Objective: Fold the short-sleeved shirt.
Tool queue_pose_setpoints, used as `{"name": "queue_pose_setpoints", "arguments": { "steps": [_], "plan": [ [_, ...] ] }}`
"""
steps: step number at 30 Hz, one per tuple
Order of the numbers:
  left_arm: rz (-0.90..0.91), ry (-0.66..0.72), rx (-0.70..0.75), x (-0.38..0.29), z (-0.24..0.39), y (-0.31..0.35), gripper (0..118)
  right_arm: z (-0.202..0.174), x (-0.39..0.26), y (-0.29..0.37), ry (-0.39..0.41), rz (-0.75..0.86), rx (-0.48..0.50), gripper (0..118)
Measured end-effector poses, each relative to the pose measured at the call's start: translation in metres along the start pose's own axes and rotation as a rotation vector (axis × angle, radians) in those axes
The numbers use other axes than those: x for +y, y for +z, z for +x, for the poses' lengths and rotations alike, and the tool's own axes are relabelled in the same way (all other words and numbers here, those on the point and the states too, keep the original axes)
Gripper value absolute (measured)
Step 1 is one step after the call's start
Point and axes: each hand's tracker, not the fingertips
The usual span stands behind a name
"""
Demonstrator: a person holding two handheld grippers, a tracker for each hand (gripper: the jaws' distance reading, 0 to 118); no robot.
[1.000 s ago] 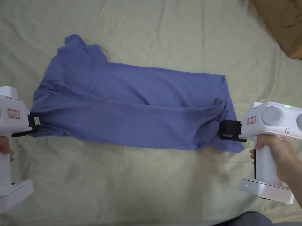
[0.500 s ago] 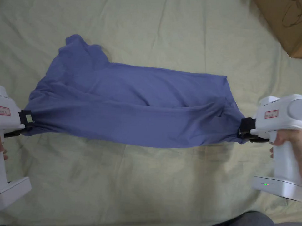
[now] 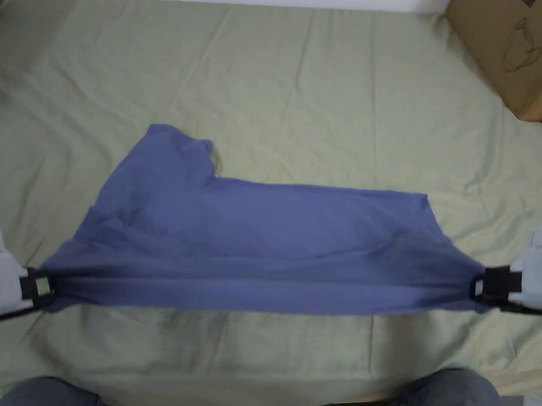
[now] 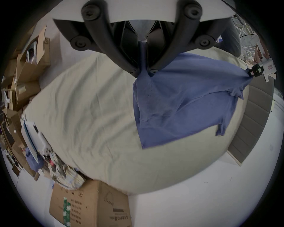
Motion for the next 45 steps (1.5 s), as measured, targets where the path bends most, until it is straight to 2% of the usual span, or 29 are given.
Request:
{"name": "queue_pose_setpoints", "arguments": {
  "steps": [1,2,3,4,5,6,7,8,12,15,17,20,22,23,25,26,27,29,30,32,35,40,45],
  "plan": [
    [-0.028,-0.002,0.004,-0.010,-0.002,-0.009,1,0.003,-0.011,-0.006,-0.017,-0.020,-0.006,5],
    [-0.053,0.003,0.015,-0.020,-0.003,-0.015,7,0.006,-0.021,-0.012,-0.045,-0.046,-0.004,5],
    [-0.049,0.021,0.025,-0.026,-0.003,-0.019,23,0.006,-0.027,-0.018,-0.056,-0.044,-0.002,7],
    [-0.041,0.033,0.029,-0.031,-0.003,-0.020,42,0.006,-0.033,-0.020,-0.061,-0.035,-0.009,14],
    [-0.048,0.039,0.048,-0.031,-0.003,-0.020,64,0.005,-0.036,-0.020,-0.066,-0.026,-0.022,28],
    [-0.041,0.045,0.059,-0.031,-0.004,-0.018,87,0.003,-0.036,-0.017,-0.054,-0.018,-0.048,54],
    [-0.010,0.058,0.056,-0.028,-0.005,-0.013,97,0.000,-0.035,-0.009,-0.034,0.002,-0.078,76],
    [0.039,0.064,0.053,-0.023,-0.005,-0.005,103,-0.003,-0.032,0.000,-0.002,0.033,-0.105,93],
    [0.282,0.057,0.044,0.000,0.004,0.031,106,-0.029,-0.021,0.051,0.079,0.287,-0.155,104],
    [0.459,0.026,0.051,0.013,0.024,0.059,106,-0.054,-0.021,0.084,0.135,0.533,-0.150,104],
    [0.638,-0.027,0.099,0.010,0.046,0.075,106,-0.077,-0.026,0.105,0.153,0.713,-0.147,105],
    [0.805,-0.135,0.132,0.002,0.075,0.090,106,-0.102,-0.031,0.115,0.188,0.861,-0.148,110],
    [0.854,-0.199,0.135,-0.002,0.091,0.095,100,-0.118,-0.038,0.119,0.218,0.935,-0.134,109],
    [0.878,-0.225,0.115,-0.005,0.098,0.097,91,-0.126,-0.041,0.120,0.227,0.955,-0.116,109],
    [0.894,-0.246,0.087,-0.007,0.107,0.095,57,-0.136,-0.045,0.119,0.225,0.958,-0.084,99],
    [0.885,-0.245,0.072,-0.007,0.110,0.095,40,-0.139,-0.046,0.118,0.223,0.955,-0.075,86],
    [0.870,-0.243,0.039,-0.007,0.113,0.094,22,-0.143,-0.047,0.117,0.225,0.955,-0.048,56],
    [0.854,-0.225,-0.006,-0.005,0.115,0.090,6,-0.149,-0.047,0.114,0.216,0.948,-0.026,15],
    [0.850,-0.228,0.000,-0.005,0.117,0.088,0,-0.152,-0.047,0.111,0.217,0.944,-0.020,5],
    [0.849,-0.239,0.005,-0.005,0.120,0.085,0,-0.153,-0.047,0.106,0.227,0.933,-0.008,0],
    [0.806,-0.261,-0.037,0.001,0.121,0.079,0,-0.158,-0.045,0.103,0.245,0.920,0.001,0],
    [0.740,-0.304,-0.046,0.031,0.120,0.065,0,-0.158,-0.033,0.092,0.202,0.903,0.010,0],
    [0.582,-0.227,-0.088,0.094,0.110,0.035,2,-0.157,-0.016,0.081,0.201,0.868,0.024,0]
  ]
}}
